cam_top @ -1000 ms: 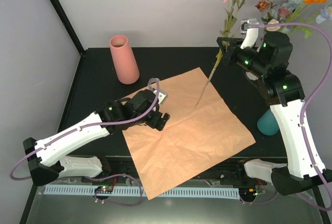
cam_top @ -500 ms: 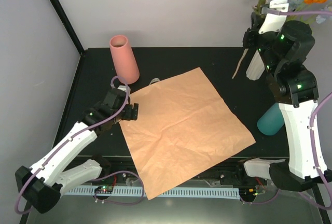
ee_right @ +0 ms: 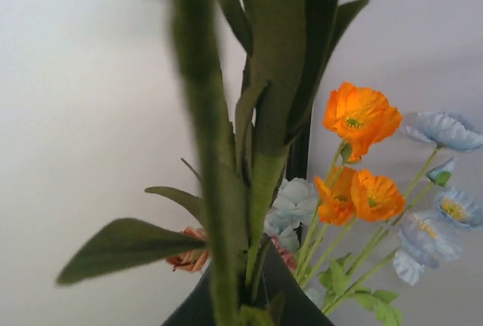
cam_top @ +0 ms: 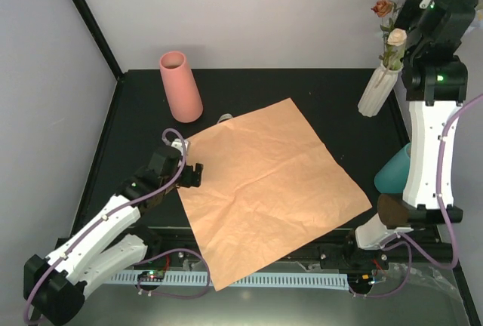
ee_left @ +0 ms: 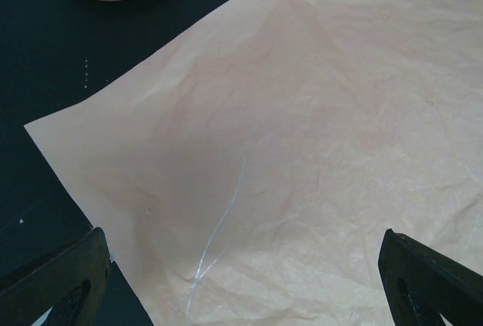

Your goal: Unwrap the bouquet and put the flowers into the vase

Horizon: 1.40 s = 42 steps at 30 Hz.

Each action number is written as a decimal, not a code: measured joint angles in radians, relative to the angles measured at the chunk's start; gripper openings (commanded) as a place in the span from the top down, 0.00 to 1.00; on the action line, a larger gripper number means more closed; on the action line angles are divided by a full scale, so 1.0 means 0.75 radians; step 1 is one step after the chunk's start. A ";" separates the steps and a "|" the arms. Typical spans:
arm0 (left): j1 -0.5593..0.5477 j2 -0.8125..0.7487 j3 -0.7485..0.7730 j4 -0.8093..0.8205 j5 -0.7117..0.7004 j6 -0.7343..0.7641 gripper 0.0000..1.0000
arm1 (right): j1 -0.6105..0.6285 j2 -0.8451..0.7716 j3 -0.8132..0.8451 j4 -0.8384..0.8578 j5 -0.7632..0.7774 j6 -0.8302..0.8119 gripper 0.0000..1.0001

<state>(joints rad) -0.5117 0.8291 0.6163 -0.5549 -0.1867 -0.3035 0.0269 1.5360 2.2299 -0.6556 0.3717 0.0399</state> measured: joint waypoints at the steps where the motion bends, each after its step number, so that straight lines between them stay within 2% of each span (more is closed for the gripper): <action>1: 0.000 -0.015 -0.020 0.014 0.010 0.010 0.01 | -0.014 0.035 0.031 0.006 0.005 0.001 0.93; 5: 0.000 -0.091 -0.076 0.085 0.041 0.052 0.01 | -0.025 0.119 0.058 0.075 0.028 -0.029 0.94; 12: 0.000 -0.145 -0.117 0.189 0.075 0.108 0.01 | -0.048 0.136 -0.137 0.391 0.076 -0.165 0.96; 23: 0.000 -0.125 -0.128 0.224 0.074 0.152 0.01 | -0.150 0.272 -0.069 0.640 0.057 -0.251 0.97; 32: 0.010 -0.116 -0.134 0.228 0.065 0.186 0.01 | -0.226 0.394 -0.065 0.728 0.006 -0.145 0.98; 38: 0.022 -0.101 -0.134 0.233 0.060 0.194 0.01 | -0.240 0.389 -0.224 0.775 -0.026 -0.052 0.98; 42: 0.032 -0.099 -0.134 0.234 0.059 0.196 0.01 | -0.240 0.387 -0.369 0.806 -0.053 -0.018 0.94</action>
<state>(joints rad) -0.4877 0.7551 0.5156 -0.3794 -0.1425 -0.1562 -0.1532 1.8263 1.9533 -0.0509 0.3321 0.0265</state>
